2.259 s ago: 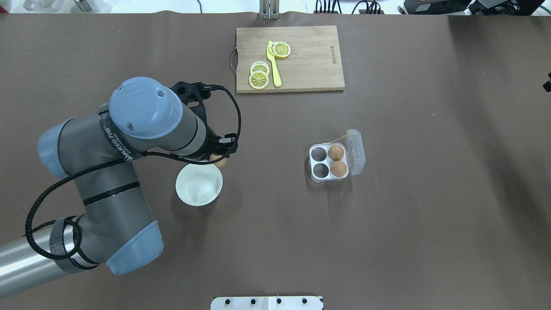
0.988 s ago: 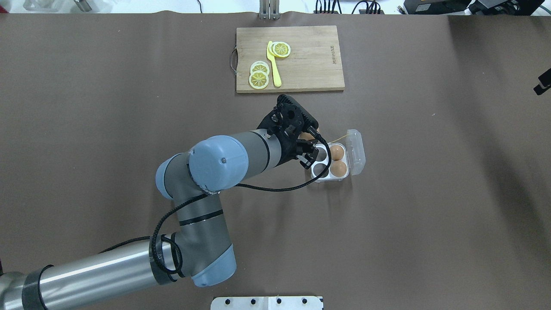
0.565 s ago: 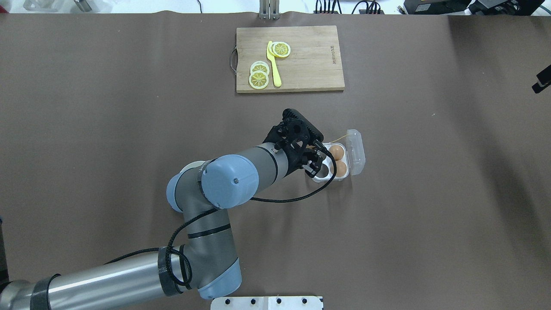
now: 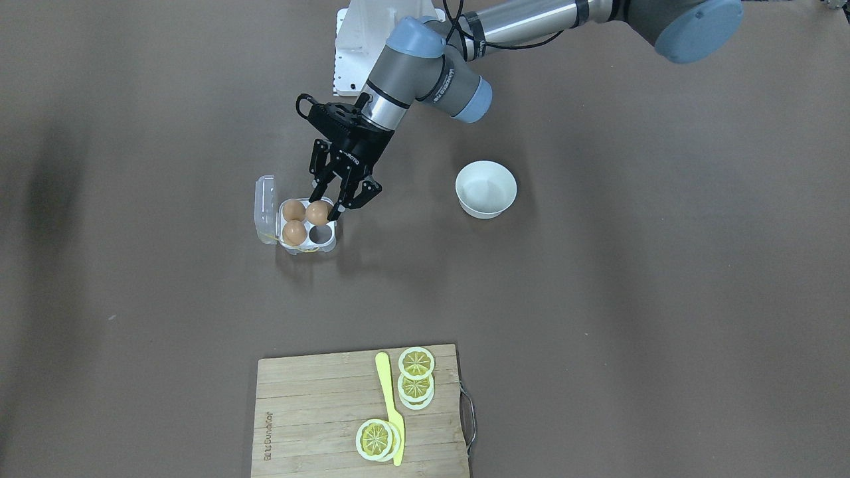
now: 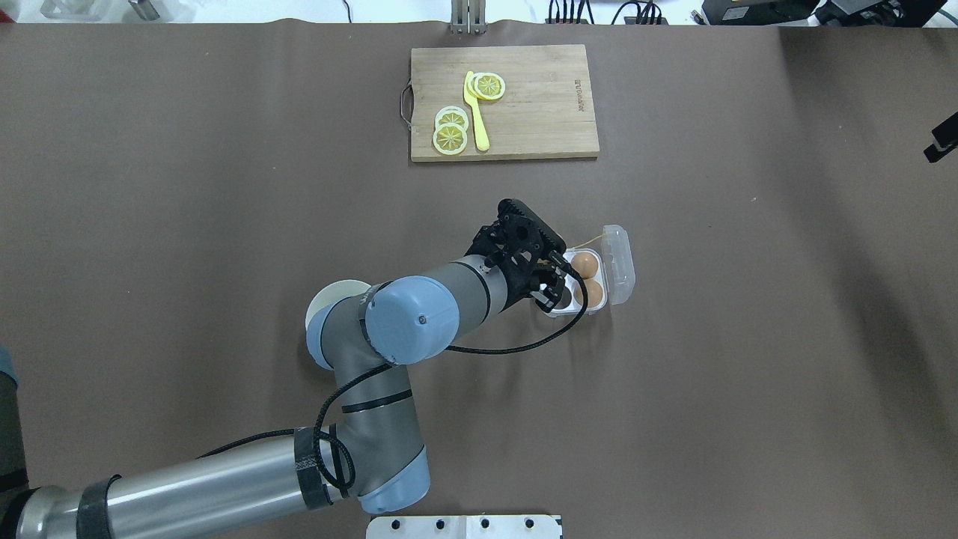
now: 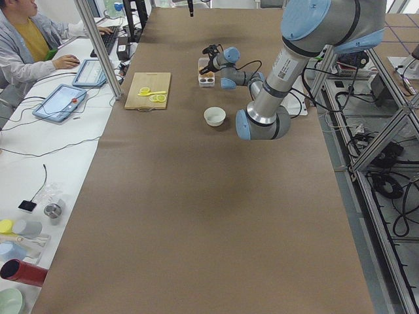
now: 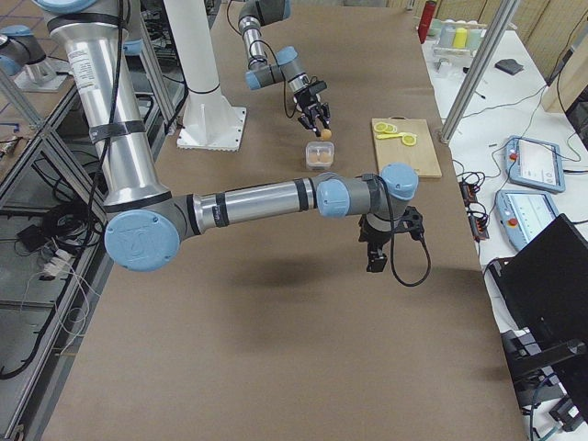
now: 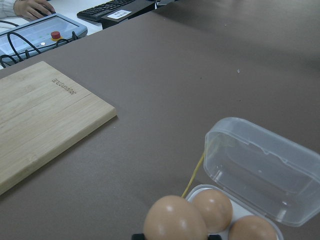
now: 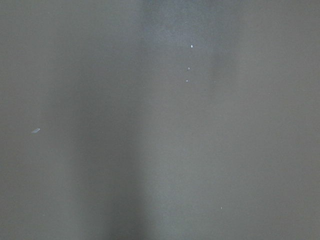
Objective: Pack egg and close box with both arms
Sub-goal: 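Lower the egg into the empty slot and open the left gripper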
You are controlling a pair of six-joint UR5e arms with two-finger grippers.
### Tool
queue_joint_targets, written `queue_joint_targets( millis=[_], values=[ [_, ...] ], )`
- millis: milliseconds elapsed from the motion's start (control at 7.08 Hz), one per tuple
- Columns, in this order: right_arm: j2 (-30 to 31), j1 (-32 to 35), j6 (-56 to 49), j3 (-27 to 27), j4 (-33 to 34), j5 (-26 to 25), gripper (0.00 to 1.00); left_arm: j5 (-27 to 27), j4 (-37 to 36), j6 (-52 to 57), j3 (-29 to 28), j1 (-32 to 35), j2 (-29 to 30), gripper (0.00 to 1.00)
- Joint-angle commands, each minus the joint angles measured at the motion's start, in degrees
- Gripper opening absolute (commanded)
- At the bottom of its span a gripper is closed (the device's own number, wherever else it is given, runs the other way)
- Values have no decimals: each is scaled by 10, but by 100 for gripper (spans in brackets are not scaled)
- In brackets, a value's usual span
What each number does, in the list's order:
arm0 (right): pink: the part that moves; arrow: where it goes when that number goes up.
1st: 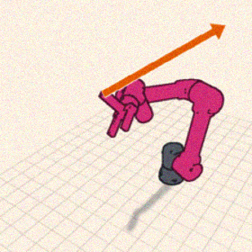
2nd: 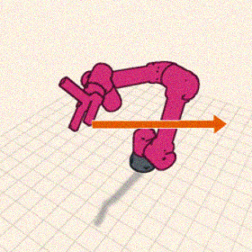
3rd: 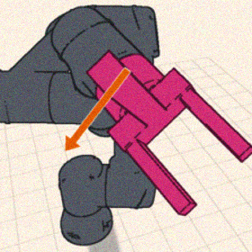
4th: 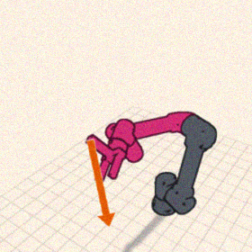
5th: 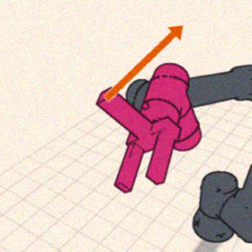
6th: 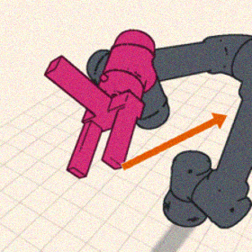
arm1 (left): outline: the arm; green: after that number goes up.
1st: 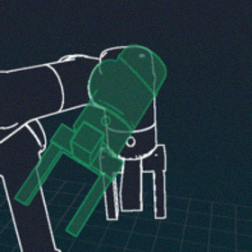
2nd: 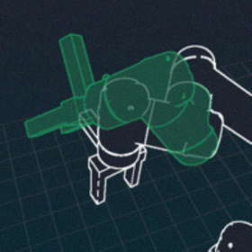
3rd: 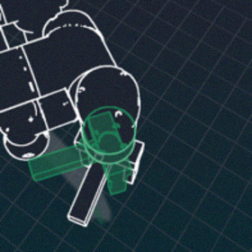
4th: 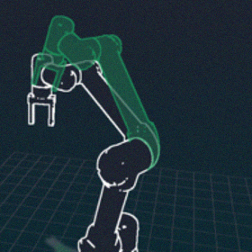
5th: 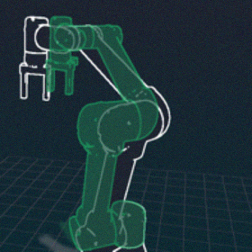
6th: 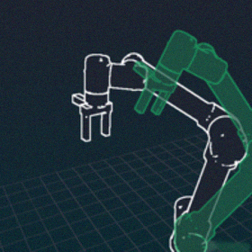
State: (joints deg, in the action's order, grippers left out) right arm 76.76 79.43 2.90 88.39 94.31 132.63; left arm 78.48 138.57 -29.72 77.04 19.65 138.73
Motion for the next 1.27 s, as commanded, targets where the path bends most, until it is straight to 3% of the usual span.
queue_joint_targets(
  millis=[0,424,1129],
  values=[
    [0,-2,1,-1,0,0,100,4,2,0,-4,-7,1,0],
    [0,-2,1,-1,0,0,100,44,20,23,-6,-6,-2,0],
    [0,-5,2,0,0,1,99,40,48,21,-29,-5,-1,0]
  ],
)
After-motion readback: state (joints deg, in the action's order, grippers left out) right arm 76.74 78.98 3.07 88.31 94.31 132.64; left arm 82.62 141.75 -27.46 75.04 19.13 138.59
